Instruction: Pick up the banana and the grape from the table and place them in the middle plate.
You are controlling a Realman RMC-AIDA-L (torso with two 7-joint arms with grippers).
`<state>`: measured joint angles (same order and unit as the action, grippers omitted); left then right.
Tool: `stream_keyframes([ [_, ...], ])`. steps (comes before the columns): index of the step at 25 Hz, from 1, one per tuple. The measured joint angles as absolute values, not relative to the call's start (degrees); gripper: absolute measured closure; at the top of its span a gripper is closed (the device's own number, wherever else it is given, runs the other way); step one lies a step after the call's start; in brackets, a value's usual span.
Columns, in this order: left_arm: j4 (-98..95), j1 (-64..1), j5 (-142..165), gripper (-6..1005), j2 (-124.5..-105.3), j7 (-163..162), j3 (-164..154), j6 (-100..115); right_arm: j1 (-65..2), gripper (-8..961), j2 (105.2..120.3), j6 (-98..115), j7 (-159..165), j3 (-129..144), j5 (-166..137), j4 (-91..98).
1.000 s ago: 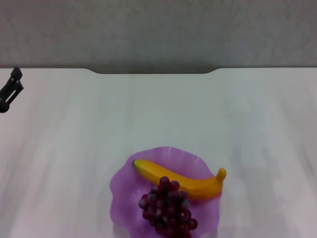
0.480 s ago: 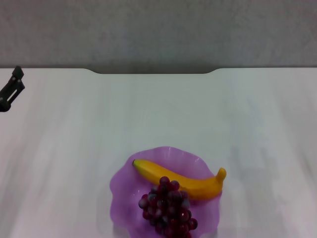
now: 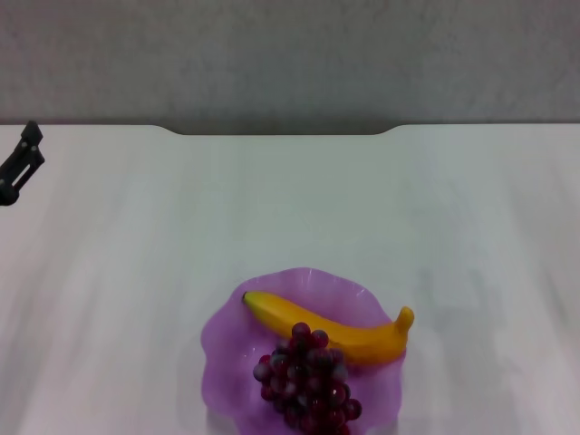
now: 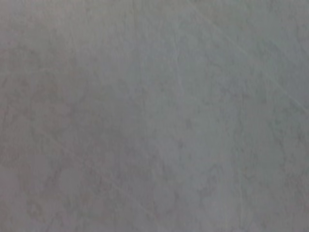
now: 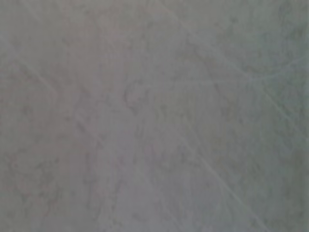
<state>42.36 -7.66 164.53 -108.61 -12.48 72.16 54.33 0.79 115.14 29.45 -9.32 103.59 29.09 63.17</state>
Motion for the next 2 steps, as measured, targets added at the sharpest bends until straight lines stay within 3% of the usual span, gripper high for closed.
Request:
stream_keyframes([
  [2,42.4,-7.7,164.5,138,-108.62,-12.5,72.1,54.3,0.8,159,115.14,29.4,-9.3,103.8,29.1,63.2],
])
